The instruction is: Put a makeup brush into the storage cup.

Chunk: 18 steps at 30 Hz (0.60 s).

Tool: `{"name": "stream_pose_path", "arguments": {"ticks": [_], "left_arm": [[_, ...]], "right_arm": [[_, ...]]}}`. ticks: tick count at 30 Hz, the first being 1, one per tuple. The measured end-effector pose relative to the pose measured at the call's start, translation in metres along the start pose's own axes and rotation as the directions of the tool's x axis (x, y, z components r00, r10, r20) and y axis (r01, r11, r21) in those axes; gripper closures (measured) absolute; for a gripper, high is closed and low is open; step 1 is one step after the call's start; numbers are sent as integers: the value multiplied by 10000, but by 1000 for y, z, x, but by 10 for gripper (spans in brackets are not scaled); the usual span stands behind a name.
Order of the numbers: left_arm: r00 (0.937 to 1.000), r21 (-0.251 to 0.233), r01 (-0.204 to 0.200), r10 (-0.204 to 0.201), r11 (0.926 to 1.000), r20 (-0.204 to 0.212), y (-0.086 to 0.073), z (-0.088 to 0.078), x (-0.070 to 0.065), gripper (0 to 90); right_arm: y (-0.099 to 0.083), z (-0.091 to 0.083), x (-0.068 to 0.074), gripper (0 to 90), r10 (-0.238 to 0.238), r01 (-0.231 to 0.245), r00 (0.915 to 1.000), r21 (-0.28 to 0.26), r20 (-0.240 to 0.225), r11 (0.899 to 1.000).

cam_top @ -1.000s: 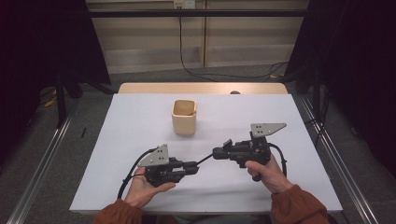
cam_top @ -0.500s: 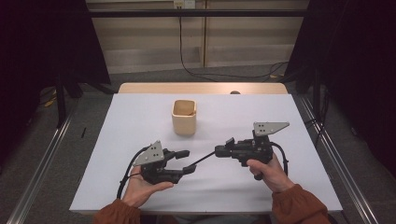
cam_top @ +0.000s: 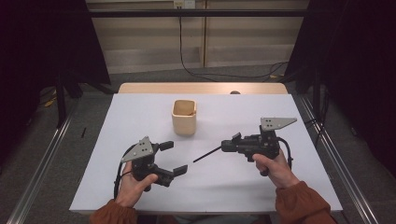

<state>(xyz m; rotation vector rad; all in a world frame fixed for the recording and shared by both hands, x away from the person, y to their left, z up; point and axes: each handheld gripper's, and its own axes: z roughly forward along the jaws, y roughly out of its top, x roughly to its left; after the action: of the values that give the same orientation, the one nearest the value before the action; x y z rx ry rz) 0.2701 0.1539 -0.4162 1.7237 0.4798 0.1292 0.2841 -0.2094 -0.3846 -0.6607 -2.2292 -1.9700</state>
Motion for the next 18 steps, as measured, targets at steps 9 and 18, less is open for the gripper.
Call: {"name": "stream_pose_path", "arguments": {"ticks": [9,18], "left_arm": [[9993,45,54,-52,10000,-358,2,-10,3,16],[9996,257,-67,74,9996,-289,4,-6,0,19]], "right_arm": [[1,-15,-1,855,4,-13,9991,215,420,9998],[6,-14,-2,855,97,-137,9986,765,516,9970]]}}
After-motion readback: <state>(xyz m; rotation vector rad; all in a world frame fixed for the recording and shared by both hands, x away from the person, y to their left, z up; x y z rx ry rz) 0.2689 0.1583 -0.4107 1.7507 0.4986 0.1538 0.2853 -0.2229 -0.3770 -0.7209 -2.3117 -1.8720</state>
